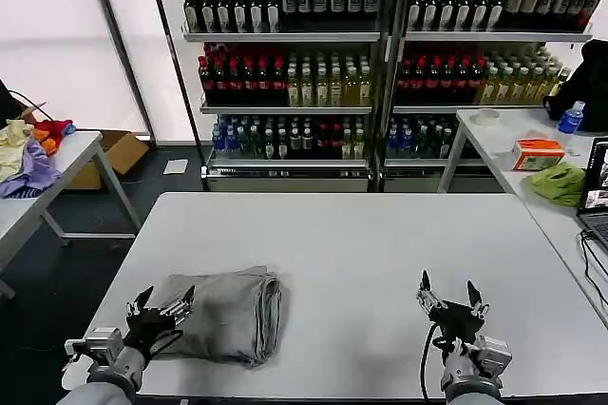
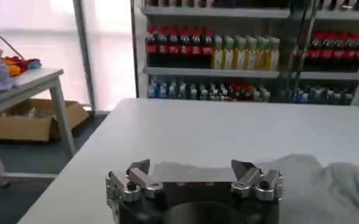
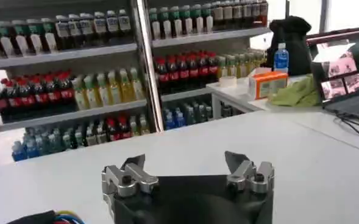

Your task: Fold and organize the clothes.

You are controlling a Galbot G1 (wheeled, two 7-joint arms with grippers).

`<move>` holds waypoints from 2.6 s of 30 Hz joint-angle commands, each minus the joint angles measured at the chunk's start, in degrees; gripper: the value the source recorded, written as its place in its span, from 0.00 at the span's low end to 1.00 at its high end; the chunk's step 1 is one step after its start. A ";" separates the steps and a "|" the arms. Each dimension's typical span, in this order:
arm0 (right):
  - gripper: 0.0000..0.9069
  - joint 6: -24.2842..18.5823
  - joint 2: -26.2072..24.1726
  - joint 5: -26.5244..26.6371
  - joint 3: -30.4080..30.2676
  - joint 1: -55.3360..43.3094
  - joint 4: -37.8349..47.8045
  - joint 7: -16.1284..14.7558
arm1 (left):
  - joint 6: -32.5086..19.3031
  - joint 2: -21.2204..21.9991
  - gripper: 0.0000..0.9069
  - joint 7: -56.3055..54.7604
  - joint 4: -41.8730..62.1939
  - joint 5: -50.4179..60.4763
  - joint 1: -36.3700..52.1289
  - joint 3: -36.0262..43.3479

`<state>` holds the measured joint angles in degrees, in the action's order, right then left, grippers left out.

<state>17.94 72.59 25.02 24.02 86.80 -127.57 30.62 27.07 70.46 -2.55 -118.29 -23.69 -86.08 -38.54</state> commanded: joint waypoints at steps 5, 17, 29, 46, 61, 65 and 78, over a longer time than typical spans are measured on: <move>1.00 -0.25 0.48 -0.47 -0.24 0.73 0.07 0.03 | -0.79 -0.26 1.00 1.64 5.67 1.15 -0.51 -0.68; 1.00 -0.31 0.76 -0.85 -0.27 0.90 0.00 0.08 | -0.11 -0.18 0.01 2.78 7.14 -0.51 -0.44 -0.28; 1.00 -0.36 0.62 -0.75 -0.01 0.69 0.09 0.15 | 0.47 -0.08 0.01 2.88 8.40 -1.85 -0.17 -0.42; 1.00 -0.11 0.15 -0.69 -0.38 -0.02 -0.11 0.30 | 0.20 -10.74 0.00 2.81 9.40 -3.60 2.43 -19.14; 1.00 0.02 0.34 -1.01 0.22 0.37 0.30 0.60 | 1.56 -8.51 0.00 3.62 -7.99 -0.59 0.66 -15.30; 1.00 0.02 0.66 -1.27 1.40 1.39 -0.04 0.64 | 2.56 -3.80 0.01 2.39 -9.97 -0.55 -0.11 -4.81; 1.00 0.41 3.94 -6.87 2.11 3.57 -0.10 0.77 | 5.96 8.09 0.01 -5.16 -11.28 1.36 5.54 31.56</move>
<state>18.24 74.90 21.69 25.92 89.47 -127.62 31.28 31.35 68.91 -3.54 -129.21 -26.49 -84.53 -34.69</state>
